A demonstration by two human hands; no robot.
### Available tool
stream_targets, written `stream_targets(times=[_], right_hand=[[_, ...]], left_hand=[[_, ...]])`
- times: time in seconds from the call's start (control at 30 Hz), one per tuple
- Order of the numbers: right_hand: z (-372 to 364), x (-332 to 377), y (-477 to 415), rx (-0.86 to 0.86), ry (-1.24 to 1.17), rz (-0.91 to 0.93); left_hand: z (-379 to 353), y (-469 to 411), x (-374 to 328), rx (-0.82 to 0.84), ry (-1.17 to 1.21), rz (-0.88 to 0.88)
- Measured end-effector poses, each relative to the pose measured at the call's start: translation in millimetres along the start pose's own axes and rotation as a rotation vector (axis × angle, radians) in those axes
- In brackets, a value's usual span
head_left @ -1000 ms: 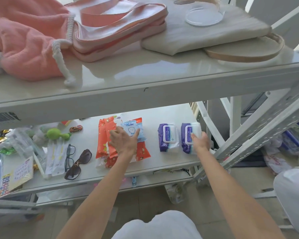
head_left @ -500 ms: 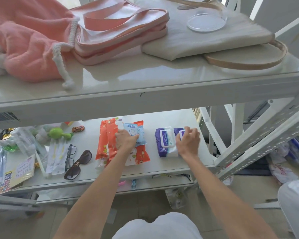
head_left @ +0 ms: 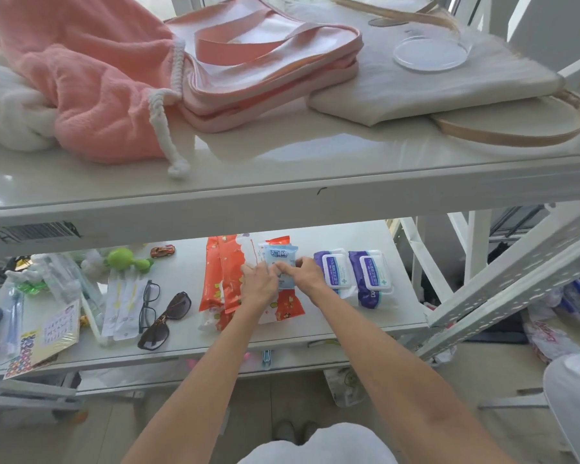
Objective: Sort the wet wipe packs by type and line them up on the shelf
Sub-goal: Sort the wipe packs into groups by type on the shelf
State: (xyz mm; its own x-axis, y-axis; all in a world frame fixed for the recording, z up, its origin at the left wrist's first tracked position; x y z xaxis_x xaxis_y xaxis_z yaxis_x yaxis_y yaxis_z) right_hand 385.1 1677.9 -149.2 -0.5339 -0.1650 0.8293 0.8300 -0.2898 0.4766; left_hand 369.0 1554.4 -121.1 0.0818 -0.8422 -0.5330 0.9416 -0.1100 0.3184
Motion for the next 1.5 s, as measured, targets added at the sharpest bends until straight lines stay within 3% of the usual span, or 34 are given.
stream_targets(times=[0.23, 0.37, 0.57, 0.77, 1.07, 1.2, 1.33, 1.5], right_hand=[[45, -25, 41, -0.003, -0.421, 0.050], [79, -66, 74, -0.035, -0.528, 0.021], [118, -131, 83, -0.230, -0.458, -0.091], [133, -136, 42, -0.203, -0.302, -0.047], [155, -98, -37, -0.126, -0.292, -0.060], [162, -82, -32, -0.137, -0.275, -0.044], [149, -94, -9, -0.084, -0.225, -0.058], [131, -106, -2, -0.002, -0.252, -0.061]], left_hand=[[-27, 25, -34, -0.016, 0.268, -0.130], [-63, 56, -52, 0.167, 0.428, -0.148], [-115, 71, -50, 0.172, 0.328, -0.134], [-132, 56, -62, 0.150, 0.408, -0.114], [-129, -27, -98, 0.123, 0.390, -0.067], [-121, -21, -105, -0.089, 0.292, 0.022], [-132, 10, -98, 0.125, 0.441, -0.051], [-133, 23, -65, 0.109, 0.556, 0.006]])
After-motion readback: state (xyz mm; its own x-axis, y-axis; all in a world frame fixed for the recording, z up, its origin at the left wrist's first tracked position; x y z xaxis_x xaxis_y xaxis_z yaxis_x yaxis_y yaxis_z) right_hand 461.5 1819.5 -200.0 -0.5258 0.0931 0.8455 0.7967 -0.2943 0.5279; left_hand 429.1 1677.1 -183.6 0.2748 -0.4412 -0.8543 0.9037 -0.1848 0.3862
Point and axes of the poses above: each hand's wrist, its own y-axis away from the middle knuckle, its own z-axis out of the back of the hand, x = y × z, the point moved 1 cm from there along -y, towards the middle knuckle, and after that the axes turned 2 degrees about x, right-handed, at the moved point
